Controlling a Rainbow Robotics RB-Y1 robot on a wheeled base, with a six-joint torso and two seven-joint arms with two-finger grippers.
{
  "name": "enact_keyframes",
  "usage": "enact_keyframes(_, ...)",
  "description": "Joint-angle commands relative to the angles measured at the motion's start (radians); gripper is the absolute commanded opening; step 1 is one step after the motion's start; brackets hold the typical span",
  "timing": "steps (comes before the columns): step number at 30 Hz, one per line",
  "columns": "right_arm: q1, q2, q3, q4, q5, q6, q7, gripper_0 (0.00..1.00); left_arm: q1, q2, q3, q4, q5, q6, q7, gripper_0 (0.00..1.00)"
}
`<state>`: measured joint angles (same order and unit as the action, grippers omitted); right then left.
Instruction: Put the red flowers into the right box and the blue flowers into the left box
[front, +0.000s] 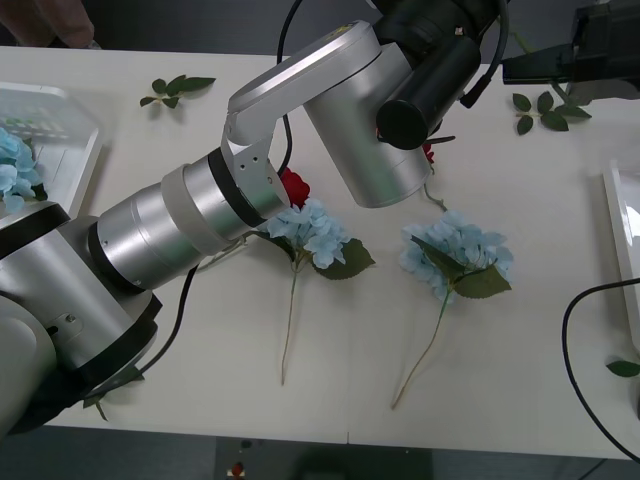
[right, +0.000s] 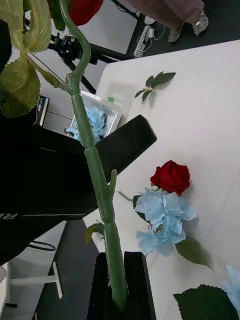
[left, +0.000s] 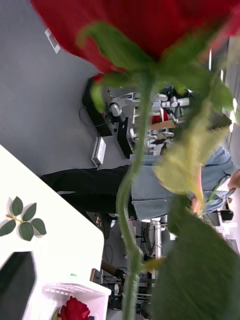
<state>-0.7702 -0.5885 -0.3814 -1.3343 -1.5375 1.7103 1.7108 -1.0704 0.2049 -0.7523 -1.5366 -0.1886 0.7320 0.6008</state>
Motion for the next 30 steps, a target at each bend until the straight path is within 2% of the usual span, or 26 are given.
enact_keyframes(1, -0.050, -0.027, -0.037, -0.026, 0.014, 0.029, -0.043, 0.00, -0.037, -0.013, 0.008, -0.034, -0.011, -0.014, 0.016, 1.00)
enact_keyframes(11, -0.026, -0.097, -0.120, -0.028, 0.143, 0.146, -0.060, 0.00, -0.014, -0.004, 0.008, -0.023, -0.009, -0.009, 0.017, 1.00)
enact_keyframes(18, 0.023, -0.165, -0.152, -0.028, 0.280, 0.204, -0.066, 0.00, 0.017, 0.079, 0.068, -0.092, 0.035, -0.008, -0.015, 1.00)
enact_keyframes(23, 0.048, -0.214, -0.152, -0.028, 0.395, 0.210, -0.069, 0.00, 0.109, 0.157, 0.159, -0.180, 0.152, -0.009, -0.217, 1.00)
enact_keyframes(30, 0.088, -0.269, -0.171, -0.028, 0.560, 0.210, -0.066, 0.00, 0.296, 0.284, 0.338, -0.293, 0.466, -0.016, -0.708, 1.00)
